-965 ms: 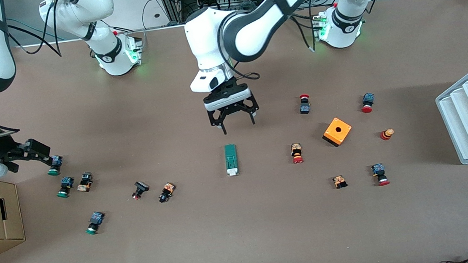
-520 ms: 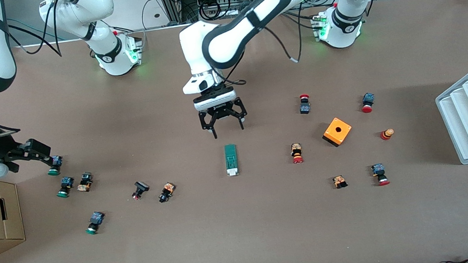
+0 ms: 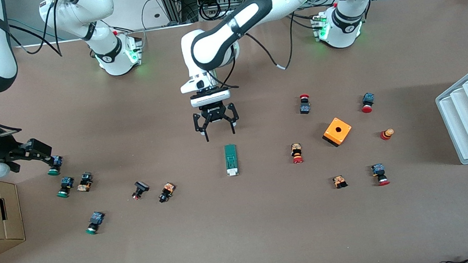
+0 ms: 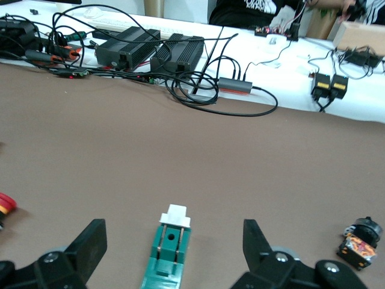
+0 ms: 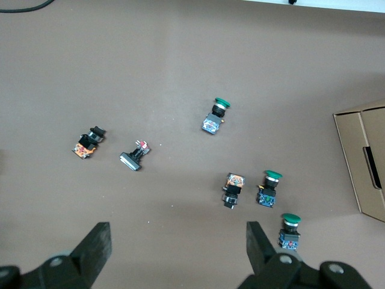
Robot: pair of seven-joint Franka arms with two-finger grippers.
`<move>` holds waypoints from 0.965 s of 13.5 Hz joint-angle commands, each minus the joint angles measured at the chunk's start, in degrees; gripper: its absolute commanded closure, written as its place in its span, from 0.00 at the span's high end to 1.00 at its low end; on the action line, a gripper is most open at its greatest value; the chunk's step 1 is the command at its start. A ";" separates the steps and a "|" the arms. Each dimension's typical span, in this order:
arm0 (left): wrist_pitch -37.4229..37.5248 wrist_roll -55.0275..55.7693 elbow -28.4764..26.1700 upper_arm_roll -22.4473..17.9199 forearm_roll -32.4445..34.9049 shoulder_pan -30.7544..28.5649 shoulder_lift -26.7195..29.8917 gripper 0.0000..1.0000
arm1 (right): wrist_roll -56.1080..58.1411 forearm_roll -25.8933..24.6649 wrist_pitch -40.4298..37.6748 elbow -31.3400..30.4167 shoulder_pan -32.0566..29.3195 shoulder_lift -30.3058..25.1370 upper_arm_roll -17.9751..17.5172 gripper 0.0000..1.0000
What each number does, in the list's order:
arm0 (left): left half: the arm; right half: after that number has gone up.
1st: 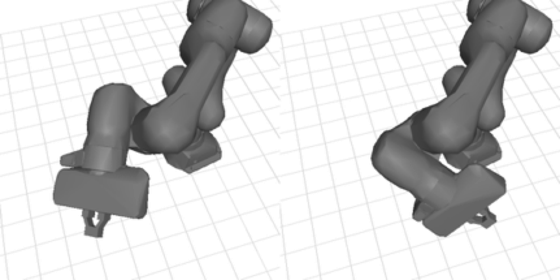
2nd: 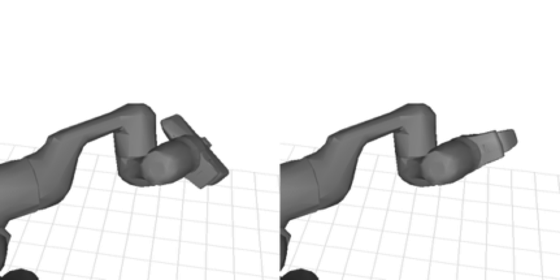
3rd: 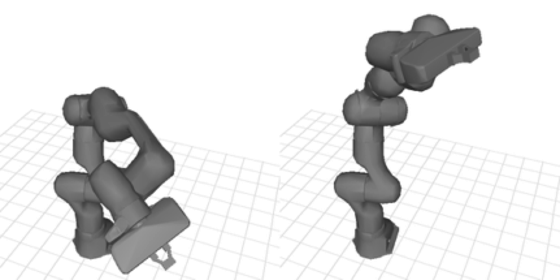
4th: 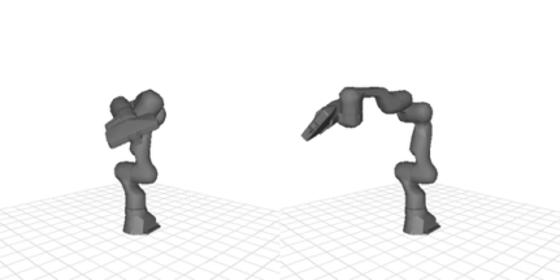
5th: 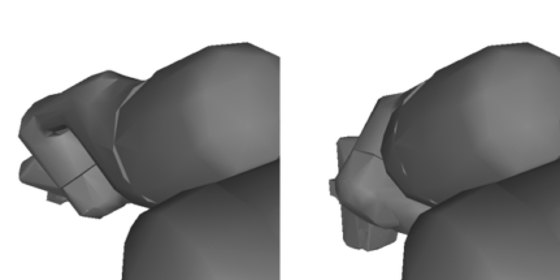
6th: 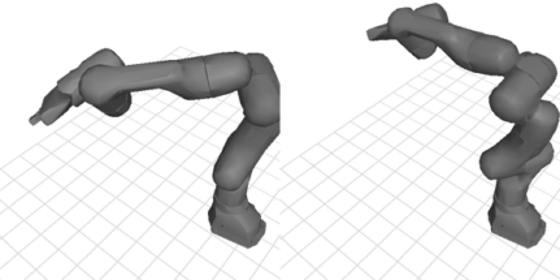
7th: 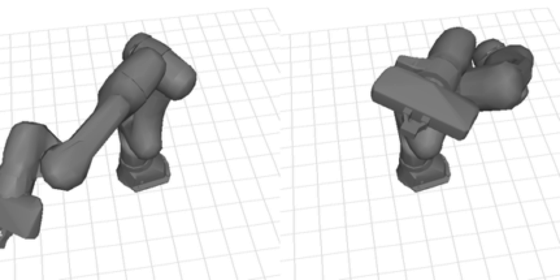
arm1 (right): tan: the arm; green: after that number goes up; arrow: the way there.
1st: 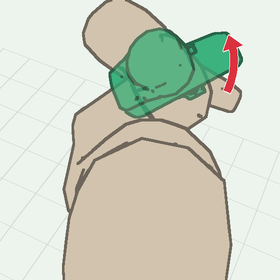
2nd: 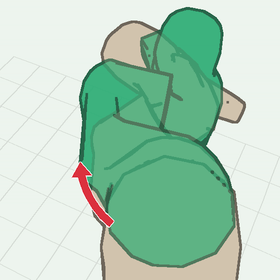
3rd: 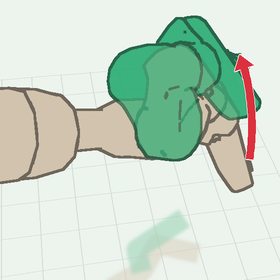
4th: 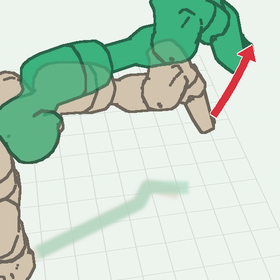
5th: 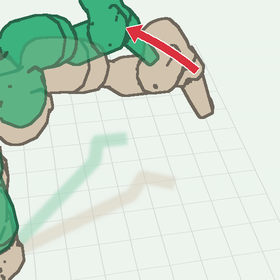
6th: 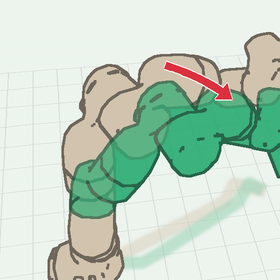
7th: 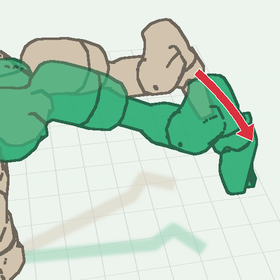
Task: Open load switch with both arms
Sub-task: 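Lower the left gripper and grasp the green switch base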
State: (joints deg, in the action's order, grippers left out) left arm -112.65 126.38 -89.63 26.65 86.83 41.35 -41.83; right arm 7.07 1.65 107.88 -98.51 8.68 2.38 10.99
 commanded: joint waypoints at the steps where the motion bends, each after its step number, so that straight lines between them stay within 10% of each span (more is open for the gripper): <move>1: 3.48 4.40 0.77 -0.02 4.13 1.10 -3.34 1.00 | 0.40 -0.77 0.05 1.21 0.20 0.53 0.17 1.00; 13: 13.86 14.67 0.95 -0.10 19.42 3.74 -13.72 1.00 | 0.23 -0.77 -0.48 1.13 -0.15 0.52 0.34 1.00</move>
State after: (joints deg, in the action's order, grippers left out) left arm -100.82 137.96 -89.68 26.64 103.20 44.08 -53.86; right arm 7.07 1.65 107.88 -98.50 8.66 2.38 11.01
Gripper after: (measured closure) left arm 0.000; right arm 0.000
